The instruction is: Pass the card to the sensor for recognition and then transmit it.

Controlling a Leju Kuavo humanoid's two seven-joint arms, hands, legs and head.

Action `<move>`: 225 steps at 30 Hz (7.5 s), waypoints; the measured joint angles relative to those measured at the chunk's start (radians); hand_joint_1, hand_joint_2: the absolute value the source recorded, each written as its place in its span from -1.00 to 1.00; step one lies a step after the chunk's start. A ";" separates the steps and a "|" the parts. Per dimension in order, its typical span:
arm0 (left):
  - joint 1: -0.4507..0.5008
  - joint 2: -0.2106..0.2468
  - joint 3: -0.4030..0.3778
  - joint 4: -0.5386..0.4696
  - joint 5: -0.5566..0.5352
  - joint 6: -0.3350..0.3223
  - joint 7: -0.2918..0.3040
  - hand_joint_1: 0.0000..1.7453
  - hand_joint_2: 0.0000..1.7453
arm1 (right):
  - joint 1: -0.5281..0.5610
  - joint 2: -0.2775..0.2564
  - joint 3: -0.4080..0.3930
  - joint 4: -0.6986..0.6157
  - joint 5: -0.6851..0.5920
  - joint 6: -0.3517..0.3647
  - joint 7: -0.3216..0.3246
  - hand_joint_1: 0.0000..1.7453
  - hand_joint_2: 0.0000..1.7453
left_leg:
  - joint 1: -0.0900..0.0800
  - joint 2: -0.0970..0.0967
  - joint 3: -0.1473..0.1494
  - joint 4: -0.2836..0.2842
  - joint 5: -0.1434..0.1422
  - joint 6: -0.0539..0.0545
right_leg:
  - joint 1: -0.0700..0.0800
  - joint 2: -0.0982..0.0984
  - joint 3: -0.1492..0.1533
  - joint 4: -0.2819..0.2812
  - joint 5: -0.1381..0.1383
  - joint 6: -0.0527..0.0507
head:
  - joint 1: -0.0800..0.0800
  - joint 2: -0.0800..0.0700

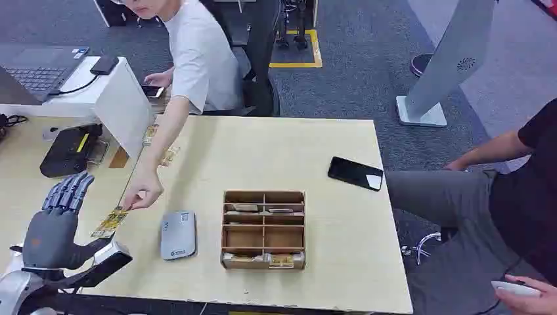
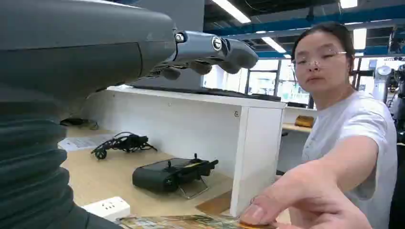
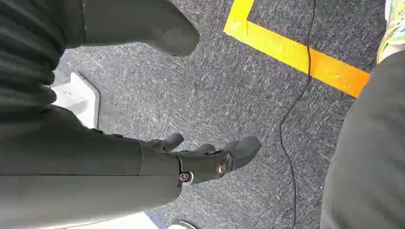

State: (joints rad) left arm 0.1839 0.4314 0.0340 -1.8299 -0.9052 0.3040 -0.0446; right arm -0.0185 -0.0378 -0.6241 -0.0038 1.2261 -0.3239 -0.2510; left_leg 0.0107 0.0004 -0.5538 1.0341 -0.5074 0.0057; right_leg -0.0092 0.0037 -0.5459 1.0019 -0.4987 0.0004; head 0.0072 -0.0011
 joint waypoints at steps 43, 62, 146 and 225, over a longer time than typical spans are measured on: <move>-0.009 -0.068 -0.002 0.002 0.507 -0.299 -0.026 1.00 1.00 | -0.009 0.002 0.035 0.000 -0.063 -0.005 -0.006 -1.00 1.00 | 0.000 0.000 0.000 0.000 0.000 0.000 | 0.000 0.000 0.000 0.000 0.000 0.000 | 0.000 0.000; -0.062 -0.234 -0.098 0.036 0.521 -0.127 0.110 1.00 1.00 | -0.010 0.019 0.068 0.000 -0.087 -0.020 0.006 -1.00 1.00 | 0.000 0.000 0.000 0.000 0.000 0.000 | 0.000 0.000 0.000 0.000 0.000 0.000 | 0.000 0.000; -0.140 -0.330 -0.138 0.532 0.423 0.111 0.138 1.00 1.00 | -0.016 0.035 0.129 0.000 -0.092 -0.034 0.021 -1.00 1.00 | 0.000 0.000 0.000 0.000 0.000 0.000 | 0.000 0.000 0.001 0.000 0.000 0.000 | 0.000 0.000; -0.520 0.011 -0.128 0.365 -0.114 0.368 -0.173 -1.00 1.00 | 0.010 0.034 0.191 -0.146 0.000 0.111 0.019 -1.00 1.00 | 0.000 0.000 -0.001 0.001 0.003 -0.001 | 0.000 0.001 -0.002 0.000 0.004 0.000 | -0.002 0.000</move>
State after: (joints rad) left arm -0.3362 0.4429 -0.0939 -1.4649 -1.0194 0.6718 -0.2175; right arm -0.0082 -0.0042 -0.4334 -0.1499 1.2264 -0.2125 -0.2323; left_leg 0.0105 0.0007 -0.5550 1.0349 -0.5041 0.0052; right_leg -0.0094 0.0047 -0.5478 1.0019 -0.4949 0.0008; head 0.0057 -0.0011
